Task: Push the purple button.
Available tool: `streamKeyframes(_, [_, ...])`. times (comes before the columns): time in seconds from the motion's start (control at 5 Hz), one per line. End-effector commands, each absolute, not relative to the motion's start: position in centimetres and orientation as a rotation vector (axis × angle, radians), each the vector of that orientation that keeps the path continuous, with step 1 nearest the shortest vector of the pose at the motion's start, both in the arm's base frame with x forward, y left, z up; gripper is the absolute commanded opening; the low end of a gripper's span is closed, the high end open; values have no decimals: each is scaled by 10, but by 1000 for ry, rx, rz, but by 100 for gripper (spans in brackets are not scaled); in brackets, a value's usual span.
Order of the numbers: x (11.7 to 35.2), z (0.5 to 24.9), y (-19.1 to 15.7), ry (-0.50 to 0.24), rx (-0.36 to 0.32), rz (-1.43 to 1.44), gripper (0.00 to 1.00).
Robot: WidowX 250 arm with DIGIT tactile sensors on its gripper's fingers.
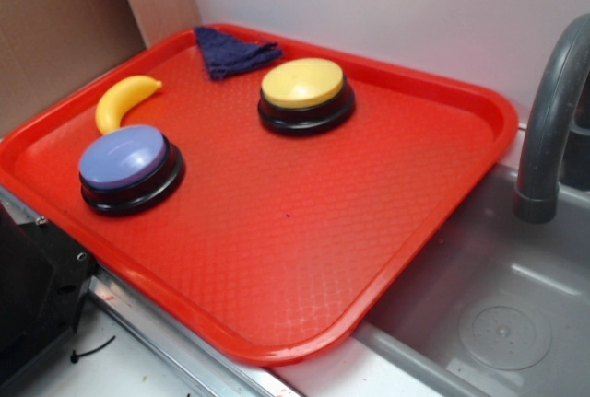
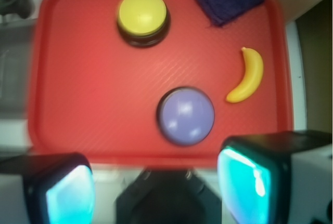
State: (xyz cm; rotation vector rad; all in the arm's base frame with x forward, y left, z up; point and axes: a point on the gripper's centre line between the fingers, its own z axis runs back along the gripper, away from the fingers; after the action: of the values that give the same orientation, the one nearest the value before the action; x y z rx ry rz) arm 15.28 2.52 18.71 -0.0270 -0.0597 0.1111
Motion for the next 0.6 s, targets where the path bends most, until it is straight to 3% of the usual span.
streamKeyframes(0.0, [186, 116, 33, -56, -9, 2, 100])
streamKeyframes(0.2, [182, 95, 35, -23, 31, -16, 100])
streamKeyframes(0.4, [168, 85, 39, -25, 30, -5, 100])
